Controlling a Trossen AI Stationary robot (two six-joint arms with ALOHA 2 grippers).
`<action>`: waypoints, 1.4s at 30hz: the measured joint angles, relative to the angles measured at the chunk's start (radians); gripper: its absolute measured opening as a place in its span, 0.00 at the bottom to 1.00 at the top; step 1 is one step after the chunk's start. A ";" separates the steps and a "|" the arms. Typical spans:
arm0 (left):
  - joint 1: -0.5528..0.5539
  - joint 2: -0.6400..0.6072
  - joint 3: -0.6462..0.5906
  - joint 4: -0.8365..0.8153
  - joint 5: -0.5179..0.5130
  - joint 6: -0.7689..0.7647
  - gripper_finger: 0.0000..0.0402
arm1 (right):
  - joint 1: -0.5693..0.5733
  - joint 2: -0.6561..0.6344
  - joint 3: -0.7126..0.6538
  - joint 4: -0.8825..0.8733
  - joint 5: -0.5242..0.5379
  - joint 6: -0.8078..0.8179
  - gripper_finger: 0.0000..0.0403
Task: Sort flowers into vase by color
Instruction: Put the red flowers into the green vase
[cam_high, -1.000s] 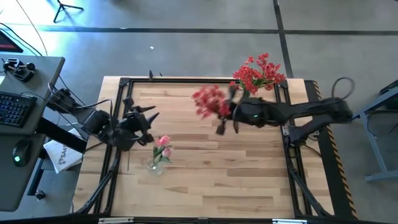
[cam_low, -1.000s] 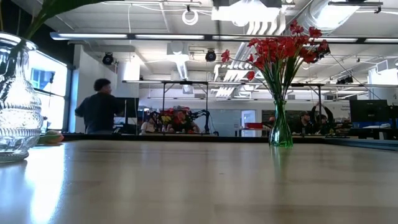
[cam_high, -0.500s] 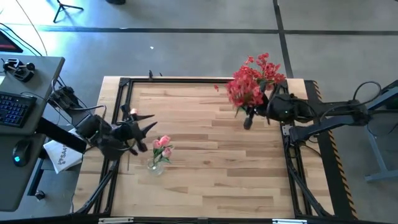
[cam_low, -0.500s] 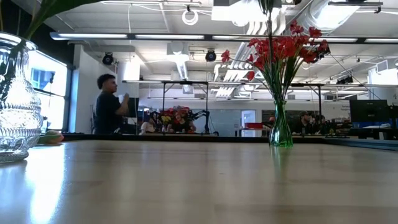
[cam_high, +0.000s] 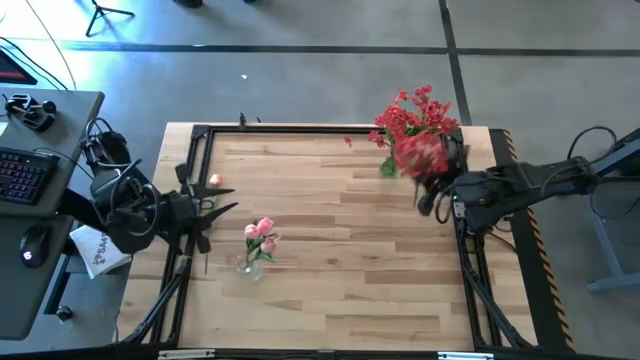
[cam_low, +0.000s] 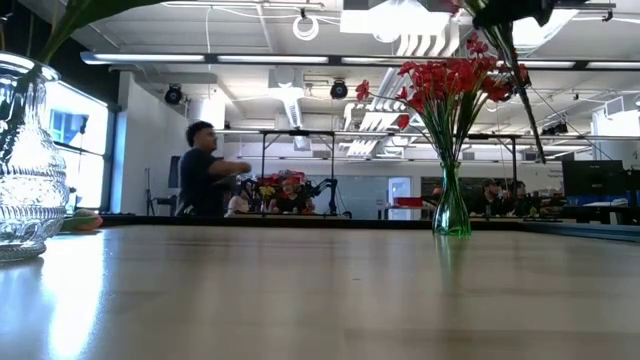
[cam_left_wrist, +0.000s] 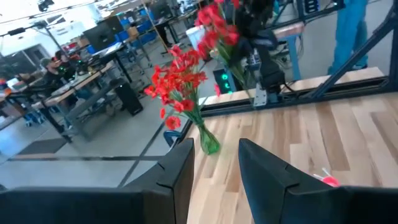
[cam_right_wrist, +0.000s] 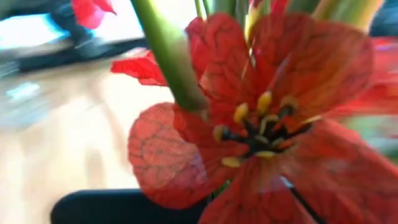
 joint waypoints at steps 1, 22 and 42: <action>-0.007 0.001 0.000 -0.009 -0.008 -0.013 0.29 | 0.010 -0.017 -0.002 -0.011 0.084 0.009 0.01; -0.041 0.017 0.000 -0.085 -0.013 -0.062 0.29 | -0.313 -0.337 -0.529 1.082 0.071 -0.614 0.01; -0.041 0.017 0.000 -0.083 -0.012 -0.087 0.29 | -0.559 -0.145 -0.495 1.008 -0.056 -0.346 0.01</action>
